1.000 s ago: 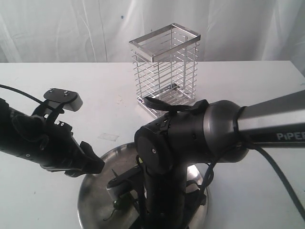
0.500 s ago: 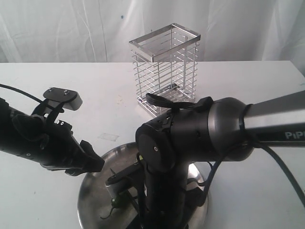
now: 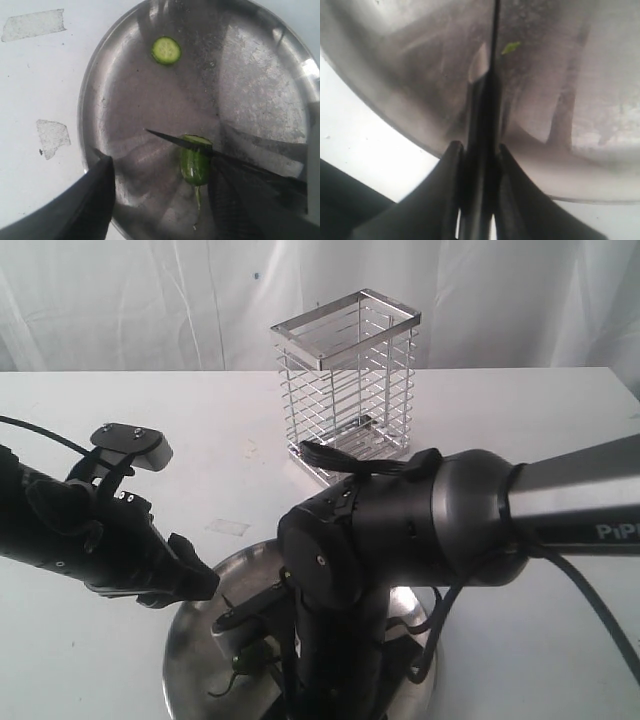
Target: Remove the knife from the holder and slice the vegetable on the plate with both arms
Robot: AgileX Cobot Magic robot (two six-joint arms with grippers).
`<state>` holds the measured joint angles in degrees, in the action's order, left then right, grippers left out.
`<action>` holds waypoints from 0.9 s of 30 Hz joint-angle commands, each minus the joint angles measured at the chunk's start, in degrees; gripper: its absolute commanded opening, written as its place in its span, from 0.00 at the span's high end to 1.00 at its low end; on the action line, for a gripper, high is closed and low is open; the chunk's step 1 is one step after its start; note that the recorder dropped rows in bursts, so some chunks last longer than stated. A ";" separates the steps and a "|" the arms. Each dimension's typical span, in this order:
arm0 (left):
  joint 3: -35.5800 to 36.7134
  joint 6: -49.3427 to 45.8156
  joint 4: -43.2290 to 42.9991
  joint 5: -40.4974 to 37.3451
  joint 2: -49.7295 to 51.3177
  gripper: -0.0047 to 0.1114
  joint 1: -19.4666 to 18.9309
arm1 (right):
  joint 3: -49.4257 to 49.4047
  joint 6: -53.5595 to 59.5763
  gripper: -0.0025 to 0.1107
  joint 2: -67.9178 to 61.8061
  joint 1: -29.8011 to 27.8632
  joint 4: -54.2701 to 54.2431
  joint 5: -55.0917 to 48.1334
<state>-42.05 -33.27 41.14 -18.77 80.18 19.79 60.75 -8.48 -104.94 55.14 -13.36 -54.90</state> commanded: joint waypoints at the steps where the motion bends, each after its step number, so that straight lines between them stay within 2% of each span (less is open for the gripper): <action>1: 0.33 0.30 1.14 -0.76 -0.54 0.45 -0.27 | -0.26 0.49 0.98 0.76 1.09 1.21 1.07; 6: 0.33 0.20 1.14 -1.01 -0.54 0.45 -0.27 | -0.26 -3.74 0.98 0.76 1.09 6.33 0.84; 27: 0.33 0.08 1.62 -0.94 -0.54 0.45 -0.27 | -0.26 -2.18 0.98 0.51 1.09 2.81 1.88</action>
<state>-42.05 -33.27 41.71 -18.77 80.18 19.79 60.75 -11.32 -104.84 56.03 -10.33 -53.65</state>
